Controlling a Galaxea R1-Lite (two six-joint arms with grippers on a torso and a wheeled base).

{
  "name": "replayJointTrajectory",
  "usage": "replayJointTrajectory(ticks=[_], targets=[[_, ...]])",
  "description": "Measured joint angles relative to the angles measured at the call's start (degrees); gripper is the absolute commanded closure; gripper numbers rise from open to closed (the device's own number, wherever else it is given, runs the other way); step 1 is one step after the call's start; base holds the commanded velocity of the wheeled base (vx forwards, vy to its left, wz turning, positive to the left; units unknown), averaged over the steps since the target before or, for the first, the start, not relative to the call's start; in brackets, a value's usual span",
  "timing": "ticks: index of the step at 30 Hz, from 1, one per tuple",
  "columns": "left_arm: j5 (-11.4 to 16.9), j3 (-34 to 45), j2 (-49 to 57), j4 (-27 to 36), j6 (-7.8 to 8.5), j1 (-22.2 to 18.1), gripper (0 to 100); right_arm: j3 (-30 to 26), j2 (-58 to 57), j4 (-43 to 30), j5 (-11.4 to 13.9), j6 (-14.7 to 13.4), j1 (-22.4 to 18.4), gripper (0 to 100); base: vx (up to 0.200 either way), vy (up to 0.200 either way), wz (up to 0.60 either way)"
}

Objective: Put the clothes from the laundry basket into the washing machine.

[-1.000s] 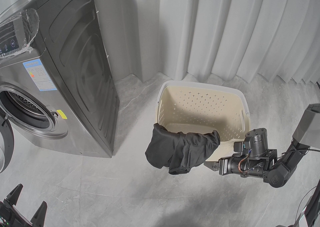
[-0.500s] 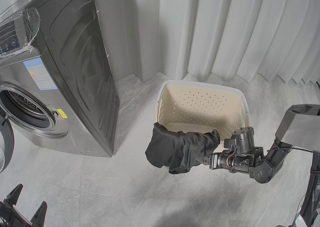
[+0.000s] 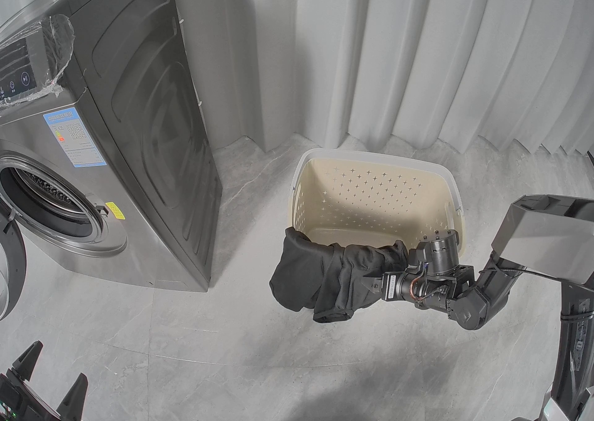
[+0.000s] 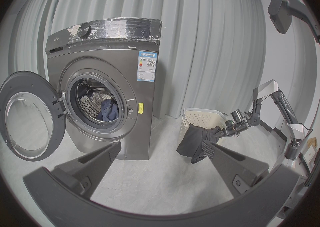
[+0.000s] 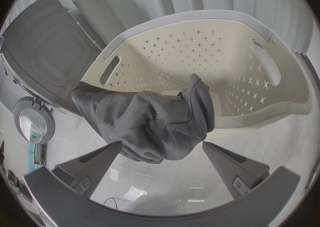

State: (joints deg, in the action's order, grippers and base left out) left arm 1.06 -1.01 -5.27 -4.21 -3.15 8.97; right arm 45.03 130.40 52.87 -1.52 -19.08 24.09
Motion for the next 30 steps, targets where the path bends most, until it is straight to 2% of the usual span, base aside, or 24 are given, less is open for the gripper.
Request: replayJointTrajectory(ticks=[2,3,11,18,30], targets=[[0.06,0.0,0.0,0.0,0.04,0.0,0,0.59,0.57,0.04,-0.04,0.0,-0.17,0,0.0,0.0,0.0],[0.06,0.0,0.0,0.0,0.06,0.01,0,0.77,0.79,0.04,-0.06,0.0,-0.24,100,0.0,0.0,0.0],[0.09,0.0,0.0,0.0,0.09,0.01,0,1.9,1.55,0.3,-0.04,-0.05,-0.72,100,0.0,0.0,0.0],[0.09,0.0,0.0,0.0,0.09,-0.02,0,1.51,1.65,4.08,-0.04,0.06,-0.83,100,0.0,0.0,0.0],[0.09,0.0,0.0,0.0,0.09,0.01,0,-6.4,-5.24,5.01,-0.11,0.56,-0.41,100,0.0,0.0,0.0]])
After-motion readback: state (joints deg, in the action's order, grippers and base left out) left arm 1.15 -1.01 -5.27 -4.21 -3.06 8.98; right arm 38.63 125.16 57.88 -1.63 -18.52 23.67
